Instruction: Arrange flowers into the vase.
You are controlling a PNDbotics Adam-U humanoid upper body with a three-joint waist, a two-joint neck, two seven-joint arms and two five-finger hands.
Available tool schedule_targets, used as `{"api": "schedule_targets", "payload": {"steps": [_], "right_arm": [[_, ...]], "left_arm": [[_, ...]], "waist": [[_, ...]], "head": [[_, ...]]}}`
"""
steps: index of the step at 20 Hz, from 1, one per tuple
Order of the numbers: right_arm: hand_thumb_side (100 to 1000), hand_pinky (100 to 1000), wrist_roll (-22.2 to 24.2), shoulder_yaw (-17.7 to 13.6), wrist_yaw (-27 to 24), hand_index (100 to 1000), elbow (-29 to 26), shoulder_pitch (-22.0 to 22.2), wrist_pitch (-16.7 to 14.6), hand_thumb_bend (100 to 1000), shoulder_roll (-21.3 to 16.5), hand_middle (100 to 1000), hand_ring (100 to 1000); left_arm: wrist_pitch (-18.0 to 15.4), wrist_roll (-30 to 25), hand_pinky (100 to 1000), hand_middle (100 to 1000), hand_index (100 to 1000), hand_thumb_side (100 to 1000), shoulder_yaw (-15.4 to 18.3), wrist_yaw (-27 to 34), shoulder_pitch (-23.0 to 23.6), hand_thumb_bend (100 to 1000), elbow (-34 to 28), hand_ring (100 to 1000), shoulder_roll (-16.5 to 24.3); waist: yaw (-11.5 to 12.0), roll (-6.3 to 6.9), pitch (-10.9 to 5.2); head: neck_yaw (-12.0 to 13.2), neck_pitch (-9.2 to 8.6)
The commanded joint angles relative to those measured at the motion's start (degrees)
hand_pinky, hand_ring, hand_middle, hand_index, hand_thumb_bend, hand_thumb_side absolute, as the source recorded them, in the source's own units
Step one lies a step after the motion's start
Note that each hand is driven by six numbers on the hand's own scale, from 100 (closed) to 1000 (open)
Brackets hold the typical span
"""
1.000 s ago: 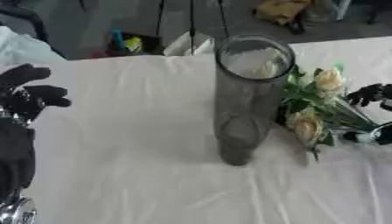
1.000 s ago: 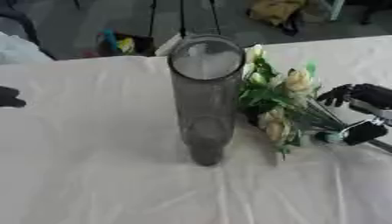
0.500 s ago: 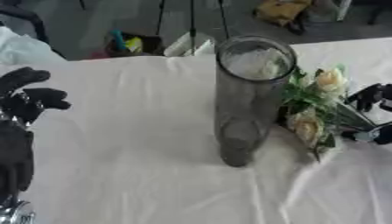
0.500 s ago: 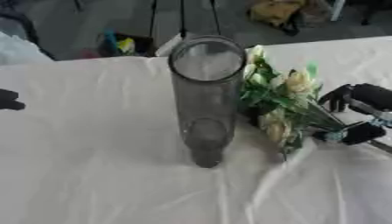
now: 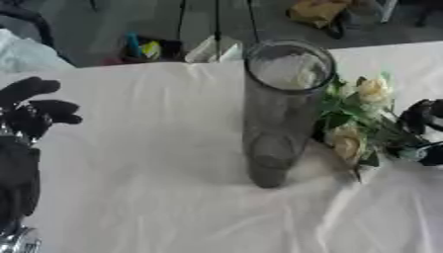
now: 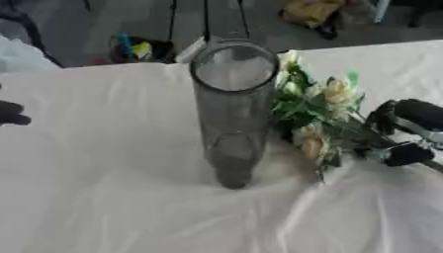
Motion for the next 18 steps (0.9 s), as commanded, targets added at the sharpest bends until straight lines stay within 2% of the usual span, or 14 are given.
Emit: {"api": "schedule_targets", "payload": {"steps": [1,4,15,18], "right_arm": [[503,534,0.13,-0.53,-0.89,616,-1.02,-0.21,0.03,145,-1.95,395,453],[478,525,-0.16,-0.57,-1.09,606,-0.85,-0.22,0.1,100,-1.9,388,446],[401,547,0.27,-0.56,-3.95,554,0.44,-0.29,-0.72,100,-1.37,339,403],[413,492,0.76,-0.71,-5.81,514,0.61,-0.31,-0.88,100,-1.28,287,342]], "left_arm": [[-0.04,-0.3,593,710,813,1000,-0.26,-0.01,-0.66,108,-0.75,634,0.12],[0.0,-0.4,592,709,812,1000,-0.3,0.0,-0.67,106,-0.75,633,0.06],[0.12,-0.61,590,704,809,1000,-0.31,-0.08,-0.7,109,-0.75,627,-0.13],[0.16,-0.68,590,703,808,1000,-0.33,-0.1,-0.72,109,-0.75,626,-0.16]], "waist": [[-0.13,0.56,0.0],[-0.16,0.54,0.07],[-0.09,0.45,0.51],[-0.18,0.43,0.62]], "head": [[-0.03,-0.52],[0.0,-0.6],[-0.02,-0.74],[0.03,-0.69]]}}
